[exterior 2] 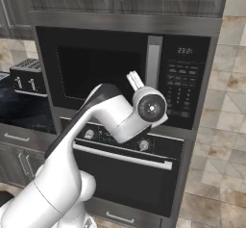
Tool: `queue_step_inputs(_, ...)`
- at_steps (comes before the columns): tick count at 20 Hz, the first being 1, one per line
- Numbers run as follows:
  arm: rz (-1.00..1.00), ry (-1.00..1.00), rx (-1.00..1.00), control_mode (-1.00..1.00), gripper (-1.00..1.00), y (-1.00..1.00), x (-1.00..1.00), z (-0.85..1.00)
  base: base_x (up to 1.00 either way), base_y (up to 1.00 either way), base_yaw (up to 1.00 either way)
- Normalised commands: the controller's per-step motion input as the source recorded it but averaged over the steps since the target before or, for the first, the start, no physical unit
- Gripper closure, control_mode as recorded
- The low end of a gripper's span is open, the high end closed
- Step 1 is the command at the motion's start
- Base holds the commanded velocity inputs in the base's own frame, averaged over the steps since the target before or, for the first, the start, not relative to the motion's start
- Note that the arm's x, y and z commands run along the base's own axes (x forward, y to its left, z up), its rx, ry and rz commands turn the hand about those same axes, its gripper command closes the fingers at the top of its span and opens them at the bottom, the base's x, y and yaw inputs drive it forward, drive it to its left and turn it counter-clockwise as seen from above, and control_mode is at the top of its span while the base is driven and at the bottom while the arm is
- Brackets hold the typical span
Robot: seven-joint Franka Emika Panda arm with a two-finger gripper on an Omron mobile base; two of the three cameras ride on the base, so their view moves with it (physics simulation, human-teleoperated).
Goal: Transport the fish from the fridge to the microwave and turn on the microwave.
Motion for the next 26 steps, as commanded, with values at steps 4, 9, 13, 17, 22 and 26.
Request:
queue_step_inputs(4, -0.14, 0.0, 0.29, -1.0, 1.0, -0.14, 0.0, 0.0, 0.0, 0.0, 0.0)
queue_step_inputs(9, -0.14, 0.0, 0.29, -1.0, 1.0, -0.13, 0.0, 0.0, 0.0, 0.0, 0.0)
queue_step_inputs(13, -0.14, 0.0, 0.2, -1.0, 1.0, -0.07, 0.0, -0.08, 0.0, 0.0, 0.0)
queue_step_inputs(17, -0.14, 0.0, 0.08, -1.0, 1.0, 0.0, 0.0, -0.18, 0.0, 0.0, 0.0)
queue_step_inputs(22, -0.12, 0.0, 0.06, -1.0, 1.0, 0.0, 0.0, -0.19, 0.0, 0.0, 0.0)
queue_step_inputs(26, -0.1, 0.0, 0.1, -1.0, 1.0, -0.12, 0.0, -0.11, 0.0, 0.0, 0.0)
